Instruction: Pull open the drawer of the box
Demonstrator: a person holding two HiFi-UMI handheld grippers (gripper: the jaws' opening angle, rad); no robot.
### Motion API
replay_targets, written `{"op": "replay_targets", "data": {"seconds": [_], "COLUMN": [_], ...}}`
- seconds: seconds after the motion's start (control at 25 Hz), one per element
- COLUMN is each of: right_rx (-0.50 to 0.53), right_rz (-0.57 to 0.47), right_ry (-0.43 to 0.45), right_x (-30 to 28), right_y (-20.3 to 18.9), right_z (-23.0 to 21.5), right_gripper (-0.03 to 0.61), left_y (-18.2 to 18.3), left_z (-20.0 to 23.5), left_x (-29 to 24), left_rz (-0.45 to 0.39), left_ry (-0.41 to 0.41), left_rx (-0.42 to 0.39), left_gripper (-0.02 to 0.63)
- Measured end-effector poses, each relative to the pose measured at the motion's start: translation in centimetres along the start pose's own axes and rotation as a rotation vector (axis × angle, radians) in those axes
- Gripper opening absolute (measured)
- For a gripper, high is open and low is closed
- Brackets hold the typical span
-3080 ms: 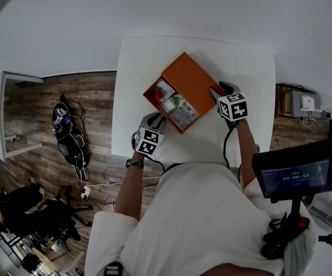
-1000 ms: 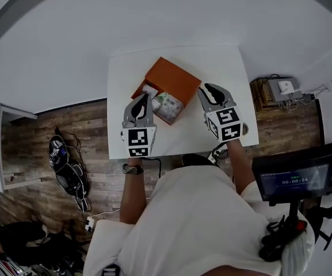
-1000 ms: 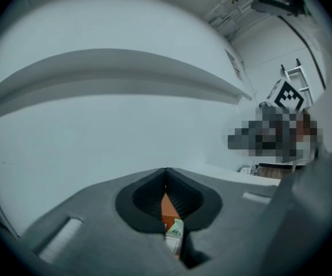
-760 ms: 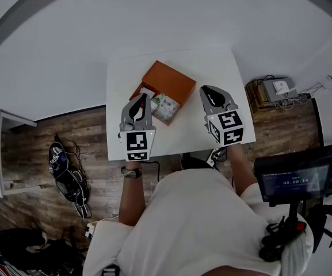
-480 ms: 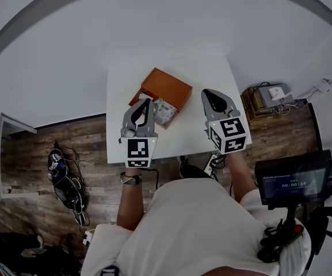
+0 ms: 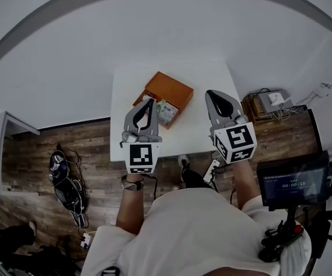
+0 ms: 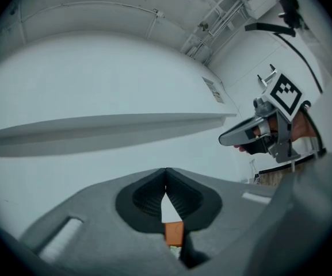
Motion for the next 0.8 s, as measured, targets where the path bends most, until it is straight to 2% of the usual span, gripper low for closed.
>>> {"op": "replay_targets", "data": {"seconds": [0.8], "right_rx": [-0.04], "right_rz": [-0.016], "right_ry": [0.014], "right_x": [0.36], "right_y": [0.68], "right_z": [-0.5], "right_gripper": [0.002], "left_y": [0.98], "left_z": [-0.25], "left_x": [0.47], "left_rz": [0.013], "left_ry": [0.003], "left_rx": [0.0], "left_gripper": [0.006]}}
Point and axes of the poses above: the fingertips, and each gripper's own axes: x backward along the fingers, z to its left, y out of its top, the point moved 3 cm from there along x, backward along the fingers, and after that the axes turned 11 degrees about y, right-handed, at the moved point
